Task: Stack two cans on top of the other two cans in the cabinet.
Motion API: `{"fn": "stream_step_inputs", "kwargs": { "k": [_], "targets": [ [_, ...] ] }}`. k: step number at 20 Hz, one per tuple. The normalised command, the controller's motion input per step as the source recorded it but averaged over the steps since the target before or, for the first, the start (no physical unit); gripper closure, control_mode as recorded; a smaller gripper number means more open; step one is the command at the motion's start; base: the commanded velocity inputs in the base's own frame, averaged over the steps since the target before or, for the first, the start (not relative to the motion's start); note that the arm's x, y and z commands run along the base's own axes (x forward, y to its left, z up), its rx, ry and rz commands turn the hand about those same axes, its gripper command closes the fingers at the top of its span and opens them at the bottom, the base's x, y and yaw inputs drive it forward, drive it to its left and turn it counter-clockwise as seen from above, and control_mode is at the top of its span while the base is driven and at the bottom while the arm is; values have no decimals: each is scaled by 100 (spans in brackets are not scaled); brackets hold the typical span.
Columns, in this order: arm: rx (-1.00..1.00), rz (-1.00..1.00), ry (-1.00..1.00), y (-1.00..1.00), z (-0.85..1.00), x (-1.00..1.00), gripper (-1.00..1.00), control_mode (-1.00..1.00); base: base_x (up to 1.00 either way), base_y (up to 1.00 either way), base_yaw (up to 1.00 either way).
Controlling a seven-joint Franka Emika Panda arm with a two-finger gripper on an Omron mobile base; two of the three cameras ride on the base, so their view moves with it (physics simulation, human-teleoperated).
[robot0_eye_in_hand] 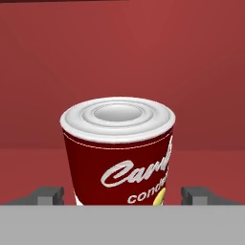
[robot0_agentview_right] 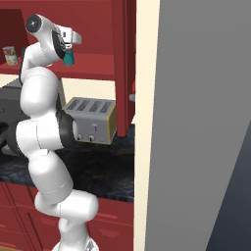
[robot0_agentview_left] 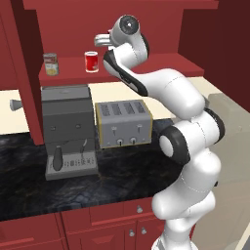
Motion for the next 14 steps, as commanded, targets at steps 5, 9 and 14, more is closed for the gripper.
{"fn": "stream_step_inputs", "kwargs": {
  "k": [5, 9, 14],
  "targets": [
    [0, 0, 0, 0, 0, -4, -100, -100, 0, 0, 0],
    [0, 0, 0, 2, -4, -30, -100, -100, 0, 0, 0],
    [0, 0, 0, 0, -10, -33, -100, -100, 0, 0, 0]
  ]
}}
